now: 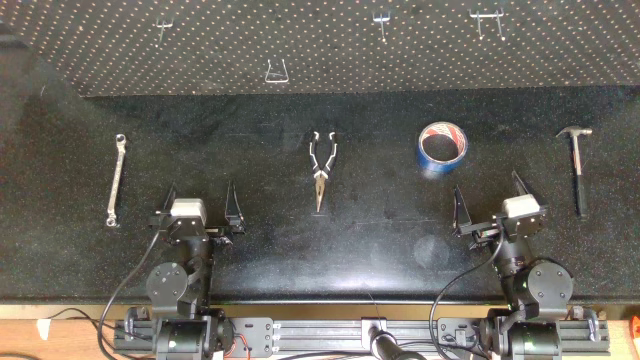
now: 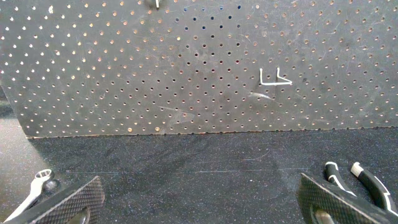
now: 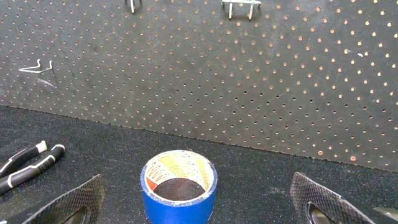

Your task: Place Tools Onto Pegboard

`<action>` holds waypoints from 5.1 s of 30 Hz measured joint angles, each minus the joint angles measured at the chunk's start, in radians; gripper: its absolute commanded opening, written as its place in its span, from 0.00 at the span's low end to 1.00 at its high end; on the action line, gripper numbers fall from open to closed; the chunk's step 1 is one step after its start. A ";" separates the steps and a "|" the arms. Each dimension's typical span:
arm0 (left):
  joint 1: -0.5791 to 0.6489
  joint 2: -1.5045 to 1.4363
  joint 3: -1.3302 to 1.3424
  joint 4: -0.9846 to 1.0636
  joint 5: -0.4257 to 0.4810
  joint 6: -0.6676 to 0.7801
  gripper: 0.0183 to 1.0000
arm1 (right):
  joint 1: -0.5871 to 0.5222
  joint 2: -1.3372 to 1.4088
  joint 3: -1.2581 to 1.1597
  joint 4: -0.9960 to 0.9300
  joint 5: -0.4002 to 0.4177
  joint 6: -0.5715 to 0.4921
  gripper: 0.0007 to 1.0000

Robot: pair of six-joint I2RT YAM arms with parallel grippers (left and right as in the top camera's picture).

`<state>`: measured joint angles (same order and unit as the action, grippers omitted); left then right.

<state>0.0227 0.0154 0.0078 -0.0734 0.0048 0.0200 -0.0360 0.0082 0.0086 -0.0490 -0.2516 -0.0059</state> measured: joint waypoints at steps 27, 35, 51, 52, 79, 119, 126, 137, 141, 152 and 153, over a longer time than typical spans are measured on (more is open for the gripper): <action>0.000 0.000 0.000 0.000 0.000 0.000 1.00 | 0.000 0.000 0.000 0.000 0.000 0.000 0.98; 0.000 -0.001 0.054 -0.108 0.046 0.000 1.00 | 0.000 0.000 0.000 0.000 0.000 0.000 0.98; 0.341 1.348 1.201 -1.104 -0.153 0.307 0.99 | 0.000 0.000 0.000 0.000 0.000 0.000 0.98; 0.364 1.402 1.201 -1.081 -0.142 0.318 0.99 | 0.000 0.000 0.000 0.000 0.000 0.000 0.98; 0.621 2.027 1.446 -0.966 -0.008 0.543 0.95 | 0.000 0.000 0.000 0.000 0.000 0.000 0.98; 0.121 1.252 1.094 -0.478 -0.087 0.030 0.01 | 0.000 0.000 0.000 0.000 0.000 0.000 0.98; 0.119 1.272 1.093 -0.464 -0.081 0.027 0.01 | 0.000 0.000 0.000 0.000 0.000 0.000 0.98; 0.074 1.277 1.033 -0.438 -0.084 0.031 0.01 | 0.000 0.000 0.000 0.000 0.000 0.000 0.98; 0.075 1.276 1.017 -0.417 -0.090 0.031 0.01 | 0.000 0.000 0.000 0.000 0.000 0.000 0.98; 0.083 1.277 1.017 -0.397 -0.109 0.031 0.01 | 0.000 0.000 0.000 0.000 0.000 0.000 0.98; 0.083 1.277 1.017 -0.397 -0.109 0.031 0.01 | 0.000 0.000 0.000 0.000 0.000 0.000 0.98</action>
<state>0.1059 1.2922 1.0248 -0.4702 -0.1047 0.0513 -0.0360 0.0082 0.0082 -0.0490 -0.2516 -0.0059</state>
